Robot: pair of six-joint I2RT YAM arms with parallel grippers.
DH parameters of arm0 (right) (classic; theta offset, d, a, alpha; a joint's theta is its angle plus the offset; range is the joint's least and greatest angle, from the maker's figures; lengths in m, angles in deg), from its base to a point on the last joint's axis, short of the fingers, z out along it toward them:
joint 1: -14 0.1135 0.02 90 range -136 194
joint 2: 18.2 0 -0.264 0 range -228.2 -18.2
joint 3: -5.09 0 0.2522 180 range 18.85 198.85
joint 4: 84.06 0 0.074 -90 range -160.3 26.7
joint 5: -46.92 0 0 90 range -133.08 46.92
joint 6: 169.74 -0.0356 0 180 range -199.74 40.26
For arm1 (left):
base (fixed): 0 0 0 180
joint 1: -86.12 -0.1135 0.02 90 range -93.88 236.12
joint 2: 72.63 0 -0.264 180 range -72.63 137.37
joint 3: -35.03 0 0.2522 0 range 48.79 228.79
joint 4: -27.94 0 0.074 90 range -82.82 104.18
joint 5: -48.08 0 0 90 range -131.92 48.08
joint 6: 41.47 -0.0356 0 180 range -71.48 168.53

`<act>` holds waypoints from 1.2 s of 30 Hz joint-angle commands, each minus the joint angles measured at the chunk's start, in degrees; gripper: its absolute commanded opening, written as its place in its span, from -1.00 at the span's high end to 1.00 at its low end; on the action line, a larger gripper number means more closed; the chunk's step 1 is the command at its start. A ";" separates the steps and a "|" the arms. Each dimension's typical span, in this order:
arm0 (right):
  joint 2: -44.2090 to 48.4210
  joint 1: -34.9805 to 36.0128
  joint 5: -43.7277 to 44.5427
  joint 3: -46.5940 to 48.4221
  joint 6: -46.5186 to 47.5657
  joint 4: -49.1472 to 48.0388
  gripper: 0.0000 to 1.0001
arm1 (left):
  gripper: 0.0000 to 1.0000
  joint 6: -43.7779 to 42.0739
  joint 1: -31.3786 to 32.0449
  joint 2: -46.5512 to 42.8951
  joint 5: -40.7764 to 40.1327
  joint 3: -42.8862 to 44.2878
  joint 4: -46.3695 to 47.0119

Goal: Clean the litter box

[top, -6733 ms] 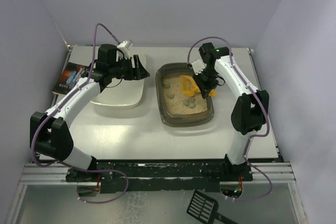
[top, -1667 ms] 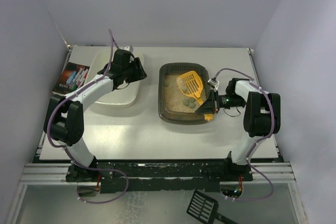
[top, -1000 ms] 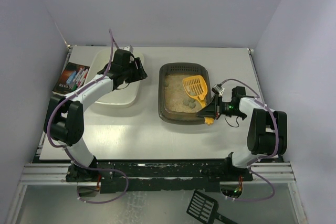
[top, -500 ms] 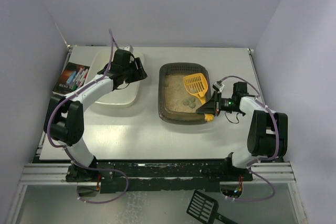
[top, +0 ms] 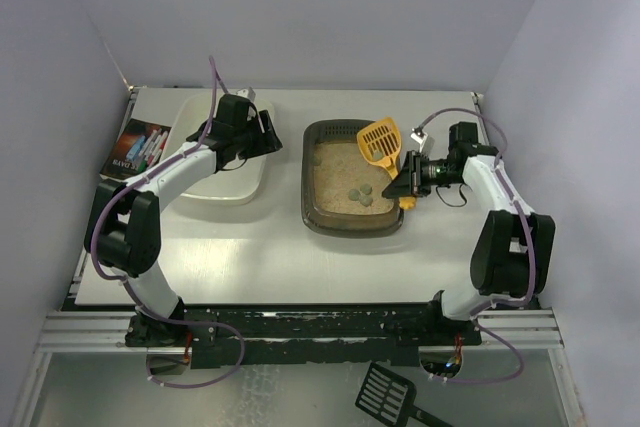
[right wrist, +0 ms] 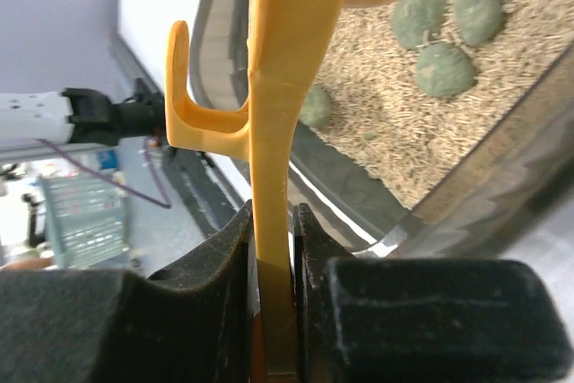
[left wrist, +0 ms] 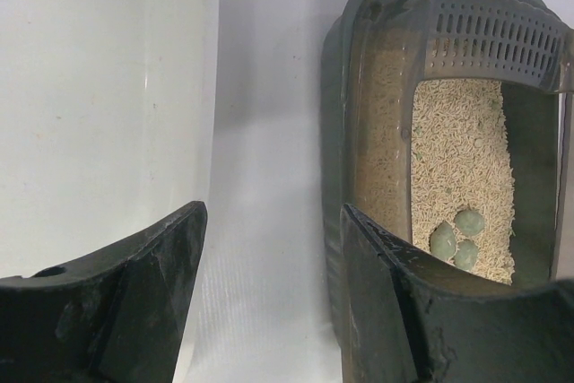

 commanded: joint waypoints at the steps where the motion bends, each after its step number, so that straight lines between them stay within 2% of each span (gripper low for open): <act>1: 4.39 1.58 11.99 3.72 2.51 5.22 1.00 | -0.45 -0.83 -0.33 -1.08 0.24 0.46 1.43; 8: 7.41 5.00 18.10 2.62 1.53 3.83 1.00 | -0.45 -0.65 -0.33 -0.65 0.33 0.91 1.13; 19: 7.57 5.07 23.24 2.20 -1.79 0.43 1.00 | -0.46 -1.09 -0.33 -1.71 0.09 -0.27 2.20; 22: 6.05 5.69 14.76 1.50 1.24 3.62 1.00 | -0.46 -1.09 -0.33 -1.54 0.10 -0.06 2.03; 25: 4.71 6.24 2.63 2.57 4.29 7.88 1.00 | -0.45 -1.02 -0.33 -1.18 0.23 0.32 1.72; 30: 2.43 0.12 -19.44 0.33 5.16 8.70 1.00 | -0.46 -1.00 -0.33 -1.18 0.25 0.13 1.86; 32: 3.11 -2.23 -28.00 -6.09 -1.91 0.79 1.00 | -0.46 -1.07 -0.33 -1.17 0.16 0.04 1.85; 33: 4.15 -2.77 -32.27 -10.87 -11.50 -8.11 1.00 | -0.46 -1.08 -0.33 -1.26 0.15 0.04 1.86; 34: 5.16 -2.89 -33.48 -15.80 -24.41 -19.81 1.00 | -0.47 -1.17 -0.33 -1.25 0.06 -0.02 1.88; 35: 5.84 -2.73 -33.62 -19.41 -33.50 -28.56 1.00 | -0.47 -1.17 -0.33 -1.33 0.00 -0.03 1.83; 36: 6.25 -2.53 -33.68 -21.37 -37.93 -32.47 1.00 | -0.47 -1.24 -0.33 -1.52 -0.01 -0.02 1.94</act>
